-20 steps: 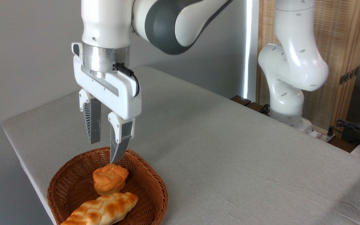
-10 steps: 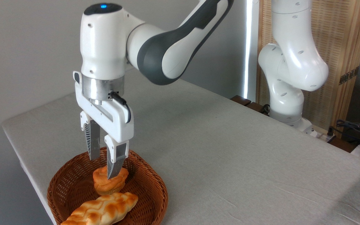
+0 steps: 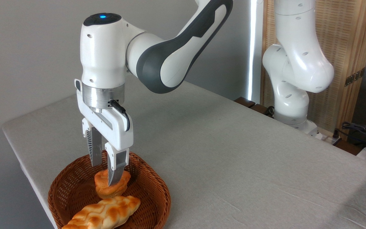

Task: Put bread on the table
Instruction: 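Descend around the round bun and close the gripper on it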

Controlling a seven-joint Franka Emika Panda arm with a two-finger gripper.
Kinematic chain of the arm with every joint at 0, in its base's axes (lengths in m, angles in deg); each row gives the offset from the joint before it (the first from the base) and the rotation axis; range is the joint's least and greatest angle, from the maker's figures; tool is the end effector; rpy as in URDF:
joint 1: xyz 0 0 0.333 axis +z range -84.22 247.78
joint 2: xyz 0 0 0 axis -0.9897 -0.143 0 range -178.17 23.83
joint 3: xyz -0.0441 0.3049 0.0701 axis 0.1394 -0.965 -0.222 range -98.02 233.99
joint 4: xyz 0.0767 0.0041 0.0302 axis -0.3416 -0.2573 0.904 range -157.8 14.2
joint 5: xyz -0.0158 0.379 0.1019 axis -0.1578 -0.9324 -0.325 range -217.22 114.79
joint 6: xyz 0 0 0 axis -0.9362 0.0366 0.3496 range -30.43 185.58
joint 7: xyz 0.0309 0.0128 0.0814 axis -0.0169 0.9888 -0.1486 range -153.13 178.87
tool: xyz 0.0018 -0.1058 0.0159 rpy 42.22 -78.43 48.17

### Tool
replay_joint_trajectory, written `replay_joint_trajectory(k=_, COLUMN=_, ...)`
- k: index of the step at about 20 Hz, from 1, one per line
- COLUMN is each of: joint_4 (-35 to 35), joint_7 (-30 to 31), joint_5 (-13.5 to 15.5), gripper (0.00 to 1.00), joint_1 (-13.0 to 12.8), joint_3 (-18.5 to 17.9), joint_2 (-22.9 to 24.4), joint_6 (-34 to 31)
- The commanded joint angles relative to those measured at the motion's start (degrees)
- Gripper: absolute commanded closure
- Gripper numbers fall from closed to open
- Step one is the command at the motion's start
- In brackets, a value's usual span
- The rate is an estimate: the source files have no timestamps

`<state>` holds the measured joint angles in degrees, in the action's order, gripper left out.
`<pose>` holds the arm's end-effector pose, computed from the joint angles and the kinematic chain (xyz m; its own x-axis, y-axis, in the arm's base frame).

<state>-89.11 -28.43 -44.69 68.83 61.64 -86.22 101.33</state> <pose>0.6188 -0.0774 0.4544 0.6839 -0.6885 0.2414 -0.6883 -0.7186 -0.0995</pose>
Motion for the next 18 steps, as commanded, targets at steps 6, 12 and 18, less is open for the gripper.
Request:
replay_joint_trajectory(k=6, joint_4=-0.45, joint_7=-1.24, joint_5=-1.70, gripper=0.00, joint_1=0.02, joint_3=-0.07, joint_2=-0.18, joint_6=0.47)
replay_joint_trajectory(k=12, joint_4=-0.45, joint_7=-1.59, joint_5=-1.78, gripper=0.00, joint_1=-0.15, joint_3=-0.07, joint_2=-0.71, joint_6=0.47)
replay_joint_trajectory(k=18, joint_4=-1.06, joint_7=-3.35, joint_5=-1.78, gripper=0.00, joint_1=-0.33, joint_3=0.19, joint_2=-2.20, joint_6=0.47)
